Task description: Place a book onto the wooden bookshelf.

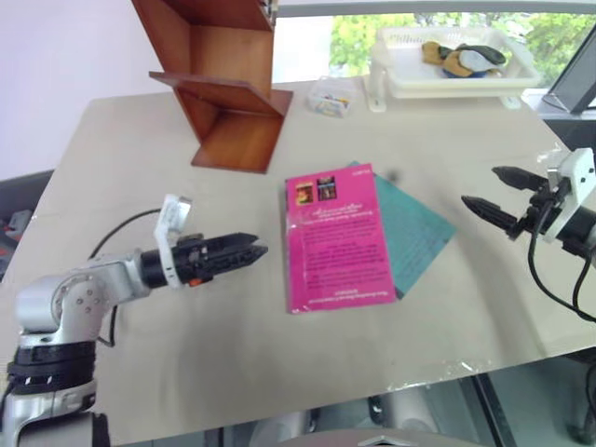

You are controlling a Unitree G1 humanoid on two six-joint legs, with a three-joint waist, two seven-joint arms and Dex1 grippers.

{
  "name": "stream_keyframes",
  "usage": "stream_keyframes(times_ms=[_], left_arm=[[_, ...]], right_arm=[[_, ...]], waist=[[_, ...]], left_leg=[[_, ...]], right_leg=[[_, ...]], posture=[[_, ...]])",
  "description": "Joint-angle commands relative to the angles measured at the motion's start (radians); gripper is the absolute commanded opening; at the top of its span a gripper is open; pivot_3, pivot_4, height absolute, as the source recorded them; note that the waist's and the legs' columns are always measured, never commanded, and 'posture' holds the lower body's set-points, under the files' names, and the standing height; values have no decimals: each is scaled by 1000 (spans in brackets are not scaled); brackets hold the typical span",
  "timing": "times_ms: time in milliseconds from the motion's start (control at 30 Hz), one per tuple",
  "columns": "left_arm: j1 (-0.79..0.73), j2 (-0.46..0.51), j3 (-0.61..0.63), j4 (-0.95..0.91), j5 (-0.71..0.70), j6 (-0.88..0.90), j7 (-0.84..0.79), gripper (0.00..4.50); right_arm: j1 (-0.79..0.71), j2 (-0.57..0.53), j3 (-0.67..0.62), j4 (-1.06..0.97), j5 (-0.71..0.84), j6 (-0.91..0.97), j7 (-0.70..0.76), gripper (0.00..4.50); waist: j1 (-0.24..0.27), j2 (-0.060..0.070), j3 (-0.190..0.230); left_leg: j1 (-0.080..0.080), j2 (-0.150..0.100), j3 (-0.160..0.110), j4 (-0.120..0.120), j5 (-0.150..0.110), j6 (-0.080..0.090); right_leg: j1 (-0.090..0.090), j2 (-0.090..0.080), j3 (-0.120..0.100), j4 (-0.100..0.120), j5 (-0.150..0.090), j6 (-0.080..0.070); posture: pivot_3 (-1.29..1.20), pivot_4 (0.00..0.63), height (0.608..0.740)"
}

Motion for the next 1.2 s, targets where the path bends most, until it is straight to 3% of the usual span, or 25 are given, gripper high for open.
stream_keyframes(times_ms=[33, 400, 733, 800, 900, 1033, 1200], left_arm=[[-68, -44, -51, 100, 25, 37, 46, 4459], [-201, -223, -124, 382, 41, 162, 46, 4459], [-268, -286, -193, 557, 85, 197, -96, 4459], [-277, -298, -184, 575, 70, 215, -129, 3746], [-280, -307, -170, 578, 63, 229, -155, 2140], [-267, -307, -146, 556, 46, 257, -165, 355], [-276, -299, -94, 506, 23, 275, -145, 195]], right_arm=[[73, -44, -79, -189, 151, 70, 64, 4500], [189, -101, -175, -369, 278, 146, 33, 4500], [274, -124, -256, -431, 410, 182, 62, 4500], [278, -126, -257, -431, 404, 179, 57, 4500], [286, -128, -261, -434, 405, 177, 55, 4500], [285, -127, -252, -427, 398, 169, 56, 4500], [279, -127, -244, -412, 384, 159, 63, 4500]], waist=[[4, 0, 0], [10, -3, -2], [28, -1, -9], [28, 0, -9], [28, 0, -10], [27, 0, -10], [27, 0, -10]], left_leg=[[0, 0, -1, 0, 0, 0], [0, -1, -1, 2, 0, 0], [1, -2, -1, 2, 0, 0], [1, -2, -1, 2, 0, 0], [1, -3, -1, 2, 0, 0], [1, -2, -1, 2, 0, 0], [1, -2, -1, 2, 0, 0]], right_leg=[[0, 0, -1, 0, 0, 0], [1, 0, -1, 0, 0, 0], [2, 0, -1, 0, 0, 0], [3, 0, -1, 0, 0, 0], [2, 0, -1, 0, 0, 0], [3, -1, 0, 0, 0, 0], [2, -1, 0, 1, 0, 0]], posture=[[0, 150, 740], [0, 150, 740], [0, 150, 740], [0, 150, 740], [0, 150, 740], [0, 150, 740], [0, 150, 740]])
